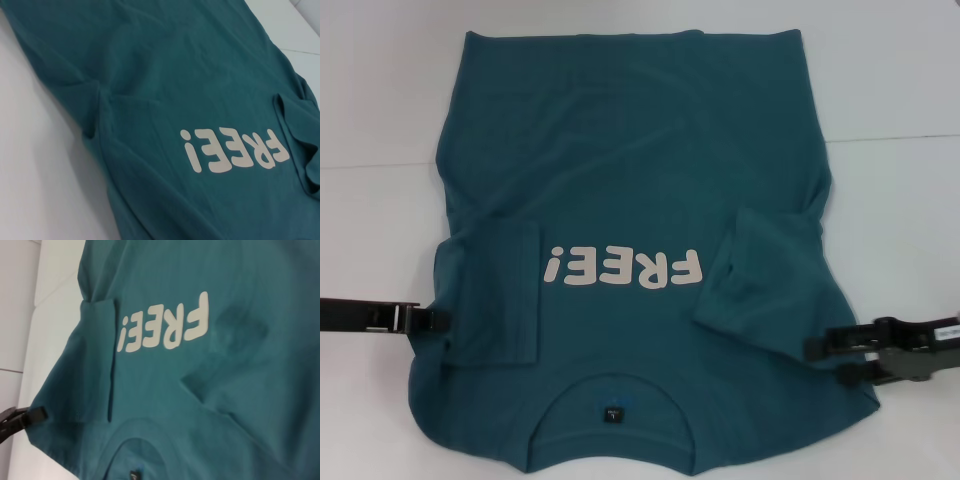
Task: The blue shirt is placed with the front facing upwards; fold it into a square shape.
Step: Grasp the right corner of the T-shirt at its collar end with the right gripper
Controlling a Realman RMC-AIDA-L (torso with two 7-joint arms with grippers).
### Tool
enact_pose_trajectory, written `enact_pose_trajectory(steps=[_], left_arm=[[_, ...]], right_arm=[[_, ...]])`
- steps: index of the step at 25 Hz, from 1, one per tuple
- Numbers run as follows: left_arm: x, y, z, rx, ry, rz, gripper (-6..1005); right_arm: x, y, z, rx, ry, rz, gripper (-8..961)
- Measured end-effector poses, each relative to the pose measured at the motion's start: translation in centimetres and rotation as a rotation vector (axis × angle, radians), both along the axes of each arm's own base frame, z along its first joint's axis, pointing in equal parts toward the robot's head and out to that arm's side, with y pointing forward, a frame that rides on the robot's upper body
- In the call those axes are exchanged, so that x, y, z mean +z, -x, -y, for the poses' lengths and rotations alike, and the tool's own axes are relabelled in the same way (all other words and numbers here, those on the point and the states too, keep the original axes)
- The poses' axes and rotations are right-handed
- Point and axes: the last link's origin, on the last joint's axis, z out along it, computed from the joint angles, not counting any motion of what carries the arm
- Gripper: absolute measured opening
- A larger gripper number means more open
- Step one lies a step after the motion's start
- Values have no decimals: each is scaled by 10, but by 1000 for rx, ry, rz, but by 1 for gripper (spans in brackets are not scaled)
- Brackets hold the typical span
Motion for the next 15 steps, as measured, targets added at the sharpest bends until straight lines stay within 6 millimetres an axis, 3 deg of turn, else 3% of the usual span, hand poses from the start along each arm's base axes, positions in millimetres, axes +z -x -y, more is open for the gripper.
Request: enact_pose_trajectory(steps=[5, 15], left_arm=[[-1, 0, 0, 1, 2, 0, 16], [-1, 0, 0, 1, 4, 0, 17]], right_arm=[[22, -18, 12, -23, -4, 37, 906], [24, -28, 17, -18, 16, 95, 907]])
